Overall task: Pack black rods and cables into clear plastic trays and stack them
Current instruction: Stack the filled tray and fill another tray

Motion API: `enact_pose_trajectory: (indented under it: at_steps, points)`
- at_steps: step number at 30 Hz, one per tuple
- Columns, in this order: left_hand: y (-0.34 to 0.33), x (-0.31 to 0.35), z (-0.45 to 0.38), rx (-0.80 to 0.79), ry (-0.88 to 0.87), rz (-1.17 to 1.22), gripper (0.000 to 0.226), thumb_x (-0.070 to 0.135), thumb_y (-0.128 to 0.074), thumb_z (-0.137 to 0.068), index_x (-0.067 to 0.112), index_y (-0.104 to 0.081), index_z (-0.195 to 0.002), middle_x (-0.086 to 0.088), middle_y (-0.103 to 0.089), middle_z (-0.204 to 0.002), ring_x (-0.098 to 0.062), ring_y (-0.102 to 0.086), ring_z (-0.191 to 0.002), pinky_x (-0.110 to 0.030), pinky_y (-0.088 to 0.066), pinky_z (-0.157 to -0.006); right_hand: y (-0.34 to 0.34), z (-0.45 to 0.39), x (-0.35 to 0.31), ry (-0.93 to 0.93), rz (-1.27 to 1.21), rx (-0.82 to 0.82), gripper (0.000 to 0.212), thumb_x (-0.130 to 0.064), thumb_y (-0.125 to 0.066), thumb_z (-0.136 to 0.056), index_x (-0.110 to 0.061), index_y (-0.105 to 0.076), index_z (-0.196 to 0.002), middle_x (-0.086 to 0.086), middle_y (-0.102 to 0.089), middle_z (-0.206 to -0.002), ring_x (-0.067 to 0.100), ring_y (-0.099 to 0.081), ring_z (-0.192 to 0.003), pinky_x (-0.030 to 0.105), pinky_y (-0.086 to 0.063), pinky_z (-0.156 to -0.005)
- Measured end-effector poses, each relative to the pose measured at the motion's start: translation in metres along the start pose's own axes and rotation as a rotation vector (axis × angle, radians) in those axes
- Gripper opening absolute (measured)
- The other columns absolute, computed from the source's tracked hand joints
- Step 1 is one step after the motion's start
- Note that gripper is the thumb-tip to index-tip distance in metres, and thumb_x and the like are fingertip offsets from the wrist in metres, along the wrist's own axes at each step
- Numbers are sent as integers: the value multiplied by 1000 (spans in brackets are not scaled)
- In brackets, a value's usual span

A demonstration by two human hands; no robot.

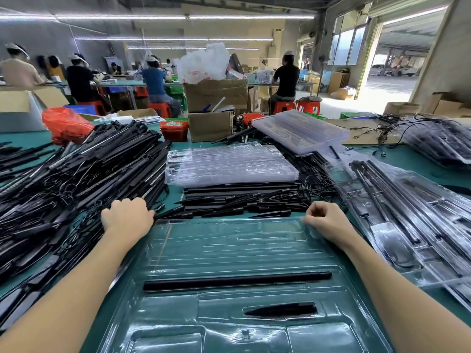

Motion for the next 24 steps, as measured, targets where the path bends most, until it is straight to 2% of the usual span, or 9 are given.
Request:
enact_pose_trajectory:
  at_steps: [3, 9, 14, 16, 17, 18, 20, 22, 24]
  points:
    - [-3, 0, -4, -7, 9, 47, 37, 41, -44, -102, 14, -57, -124, -15, -55, -131, -35, -46, -124, -43, -40, -97, 1, 0, 0, 4, 8, 6, 12, -4, -71, -75, -8, -62, -69, 12, -65, -53, 21, -57, -47, 32, -46, -59]
    - [8, -18, -2, 108, 188, 450, 39, 30, -34, -104, 1, -53, -120, -26, -49, -135, -43, -35, -130, -55, -25, -107, 1, 0, -1, 6, 9, 5, 13, -4, -70, -76, -9, -61, -68, 11, -64, -52, 21, -57, -46, 32, -45, -59]
    - [7, -24, 6, 122, 244, 737, 35, 32, -29, -105, 6, -52, -111, -21, -53, -126, -43, -47, -120, -57, -22, -110, 1, 1, -2, 9, 8, 7, 12, -3, -70, -76, -8, -62, -69, 9, -63, -52, 20, -57, -47, 32, -45, -59]
    - [11, -29, 8, 135, 247, 912, 33, 34, -30, -104, 9, -52, -107, -17, -58, -115, -42, -52, -111, -57, -27, -111, 1, 1, -2, 12, 6, 8, 12, -2, -70, -76, -7, -61, -69, 9, -63, -51, 20, -56, -46, 31, -45, -58]
    - [15, -31, 9, 149, 245, 1023, 31, 34, -31, -103, 10, -52, -106, -15, -60, -110, -39, -55, -103, -56, -35, -107, 2, 1, -2, 12, 9, 10, 12, -2, -70, -77, -7, -62, -69, 9, -63, -51, 20, -56, -46, 31, -45, -58]
    - [21, -32, 9, 165, 235, 1126, 31, 33, -33, -104, 10, -53, -108, -12, -61, -108, -32, -56, -95, -51, -44, -95, 2, 1, -2, 12, 10, 9, 12, -2, -70, -77, -7, -62, -69, 9, -63, -51, 20, -57, -46, 30, -45, -58]
    - [34, -31, 9, 180, 183, 1277, 28, 31, -35, -105, 11, -54, -109, -2, -62, -107, -15, -54, -81, -35, -43, -72, 1, 1, -3, 12, 8, 5, 12, -2, -70, -76, -7, -62, -69, 10, -64, -52, 20, -57, -46, 29, -45, -56]
    - [47, -28, 8, 201, 116, 1392, 24, 29, -36, -106, 18, -53, -93, 1, -61, -109, -11, -53, -87, -34, -41, -79, 1, 2, -3, 12, -4, 6, 11, 1, -68, -75, -5, -61, -69, 15, -64, -53, 21, -57, -44, 29, -45, -52]
    - [58, -24, 11, 225, 49, 1471, 27, 31, -38, -106, 24, -49, -83, 3, -56, -98, -13, -49, -91, -37, -38, -85, 1, 2, -3, 10, -24, 7, 8, 3, -66, -75, -1, -61, -71, 20, -64, -55, 21, -56, -43, 28, -45, -49]
Point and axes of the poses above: each hand's wrist, its own z-axis away from the middle knuckle, its own y-axis out of the back of the hand, x = y × z, the point moved 10 cm from there along -z, towards the middle knuckle
